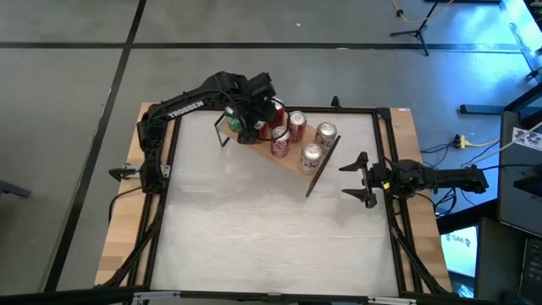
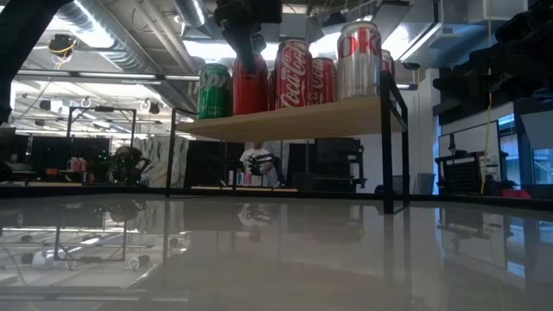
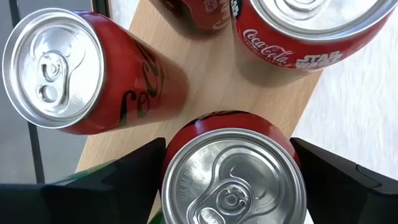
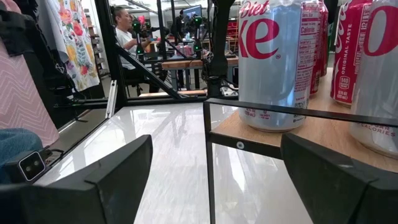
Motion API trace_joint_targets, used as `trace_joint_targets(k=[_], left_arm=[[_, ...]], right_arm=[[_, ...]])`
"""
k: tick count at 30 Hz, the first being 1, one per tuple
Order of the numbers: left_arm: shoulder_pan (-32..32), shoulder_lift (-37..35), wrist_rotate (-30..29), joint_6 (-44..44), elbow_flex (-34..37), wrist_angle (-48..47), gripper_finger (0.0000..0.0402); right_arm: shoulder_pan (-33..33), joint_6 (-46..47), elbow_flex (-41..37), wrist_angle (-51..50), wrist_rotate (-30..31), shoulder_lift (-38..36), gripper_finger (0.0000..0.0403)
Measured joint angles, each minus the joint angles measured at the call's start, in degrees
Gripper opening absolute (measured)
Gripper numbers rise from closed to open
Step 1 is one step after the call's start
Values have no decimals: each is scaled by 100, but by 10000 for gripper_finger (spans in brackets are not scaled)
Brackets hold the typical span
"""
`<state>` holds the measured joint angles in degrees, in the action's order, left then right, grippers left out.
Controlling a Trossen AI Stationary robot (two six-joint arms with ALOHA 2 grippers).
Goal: Place canned beverage on shelf
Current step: Put the red-black soda can on the shelf aligned with the other red-black soda can
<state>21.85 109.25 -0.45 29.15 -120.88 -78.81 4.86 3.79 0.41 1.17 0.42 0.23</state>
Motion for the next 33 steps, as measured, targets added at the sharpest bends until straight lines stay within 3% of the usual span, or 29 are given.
trace_joint_targets(k=[15, 26, 33], left_arm=[[0, 2, -7, -9, 0, 4, 317], [0, 11, -81, -9, 7, 4, 361], [0, 11, -221, -54, 7, 6, 366]], right_arm=[[-2, -2, 0, 0, -1, 1, 349], [0, -1, 0, 0, -2, 0, 349], [0, 0, 2, 0, -2, 0, 349]])
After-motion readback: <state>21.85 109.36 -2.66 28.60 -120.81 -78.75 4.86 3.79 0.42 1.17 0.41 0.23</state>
